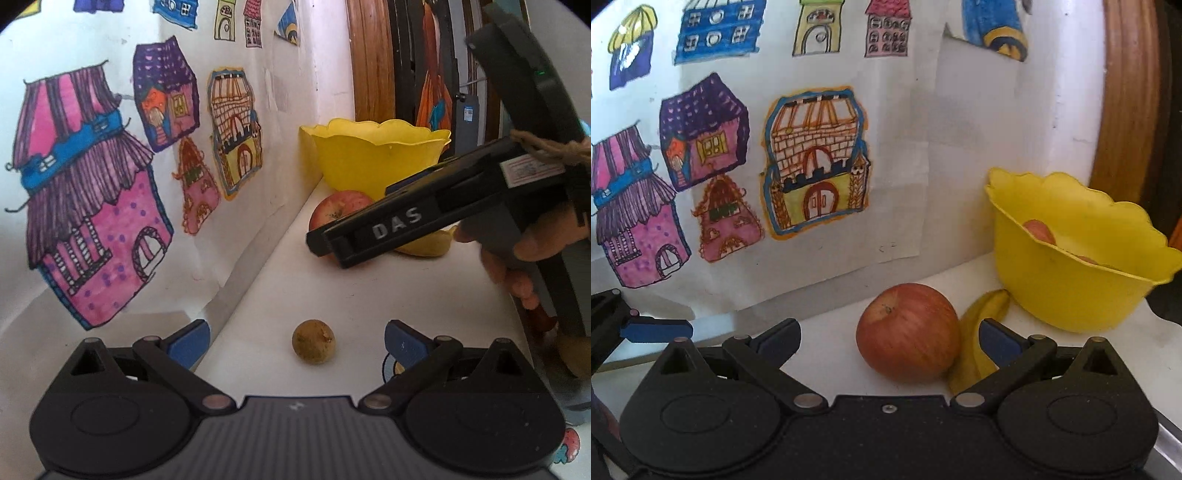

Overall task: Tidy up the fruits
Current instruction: 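Grasp a small brown round fruit with the left tool while the right tool grasps a red apple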

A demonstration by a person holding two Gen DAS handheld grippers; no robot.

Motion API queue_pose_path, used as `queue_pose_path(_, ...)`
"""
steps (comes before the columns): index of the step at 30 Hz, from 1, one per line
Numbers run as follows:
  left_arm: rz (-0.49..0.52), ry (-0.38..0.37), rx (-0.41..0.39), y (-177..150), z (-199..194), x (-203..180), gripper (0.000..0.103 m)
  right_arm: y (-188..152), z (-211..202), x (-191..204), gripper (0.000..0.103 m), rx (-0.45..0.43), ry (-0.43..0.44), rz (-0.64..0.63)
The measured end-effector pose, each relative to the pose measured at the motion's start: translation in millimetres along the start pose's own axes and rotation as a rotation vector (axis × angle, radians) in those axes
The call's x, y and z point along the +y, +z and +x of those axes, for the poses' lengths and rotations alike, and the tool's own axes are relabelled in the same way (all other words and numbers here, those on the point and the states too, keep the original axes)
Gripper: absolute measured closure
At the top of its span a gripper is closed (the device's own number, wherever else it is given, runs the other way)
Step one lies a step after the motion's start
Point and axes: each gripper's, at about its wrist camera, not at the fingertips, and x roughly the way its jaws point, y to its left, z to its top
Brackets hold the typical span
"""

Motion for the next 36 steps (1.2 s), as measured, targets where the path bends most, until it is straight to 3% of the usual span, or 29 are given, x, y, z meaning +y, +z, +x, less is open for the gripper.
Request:
queue_pose_path(3, 0.002, -0.01, 0.0, -1, 5, -1, 0.001, 1, 10, 0, 0.004, 0.017, 0.009, -0.019)
queue_pose_path(12, 0.007, -0.029, 0.015, -1, 19, -4, 0.016, 1, 27, 4, 0.009, 0.058, -0.041, -0.062)
queue_pose_path(17, -0.015, -0.04, 0.038, -1, 25, 0, 0.034, 0, 35, 8, 0.011, 0.067, -0.069, -0.09)
queue_pose_path(26, -0.052, -0.067, 0.04, -1, 26, 7, 0.057, -5, 28, 16, 0.026, 0.035, -0.095, -0.135)
queue_pose_path(34, -0.084, -0.07, 0.039, -4, 23, 12, 0.073, -5, 34, 20, 0.022, 0.072, -0.12, -0.175)
queue_pose_path(36, -0.09, -0.072, 0.038, -5, 22, 14, 0.073, -6, 37, 23, 0.022, 0.074, -0.133, -0.207)
